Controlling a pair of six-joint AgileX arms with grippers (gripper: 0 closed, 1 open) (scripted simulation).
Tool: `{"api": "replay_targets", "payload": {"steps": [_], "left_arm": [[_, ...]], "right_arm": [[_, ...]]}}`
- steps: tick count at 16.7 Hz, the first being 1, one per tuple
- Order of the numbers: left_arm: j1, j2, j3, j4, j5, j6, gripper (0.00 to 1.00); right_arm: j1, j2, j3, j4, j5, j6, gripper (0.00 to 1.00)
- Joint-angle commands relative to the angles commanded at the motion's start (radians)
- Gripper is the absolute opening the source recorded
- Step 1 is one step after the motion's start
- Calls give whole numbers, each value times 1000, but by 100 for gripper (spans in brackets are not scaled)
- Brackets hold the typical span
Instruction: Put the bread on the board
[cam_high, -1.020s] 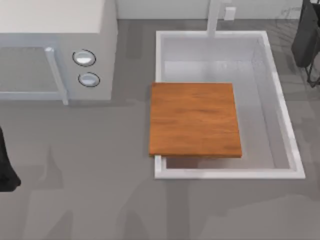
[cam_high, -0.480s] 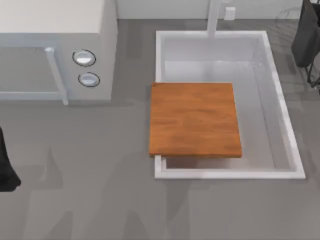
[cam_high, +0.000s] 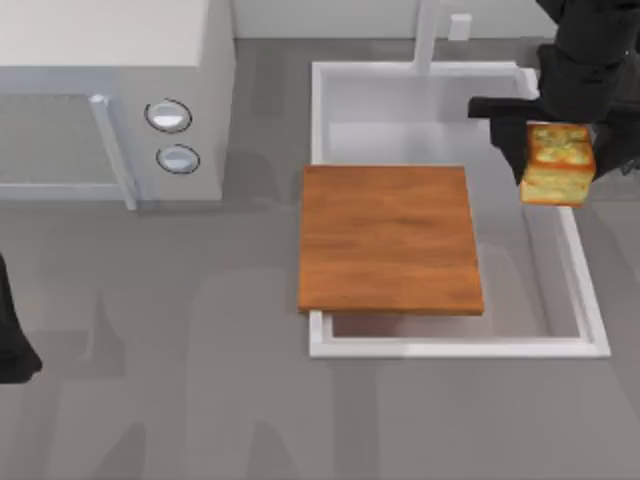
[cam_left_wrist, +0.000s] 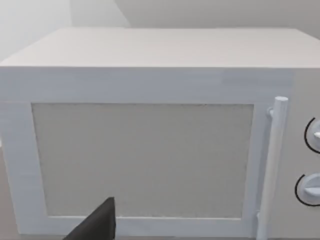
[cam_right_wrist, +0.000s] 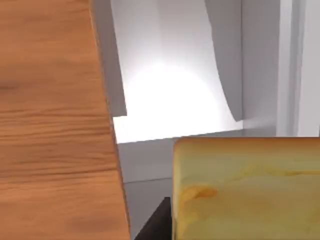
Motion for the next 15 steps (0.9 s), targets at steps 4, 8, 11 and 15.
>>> {"api": "replay_targets", "payload": {"steps": [4,8,11,15], "left_arm": [[0,0,0,0,0,0,100],[0,0,0,0,0,0,100],[0,0,0,0,0,0,100],[0,0,0,0,0,0,100]], "right_arm": [[146,202,316,-88,2,118,0],[240,316,490,-131,8,193,0],[254,332,514,-137,9,204,0],[250,329,509,-134,8,207,0]]}}
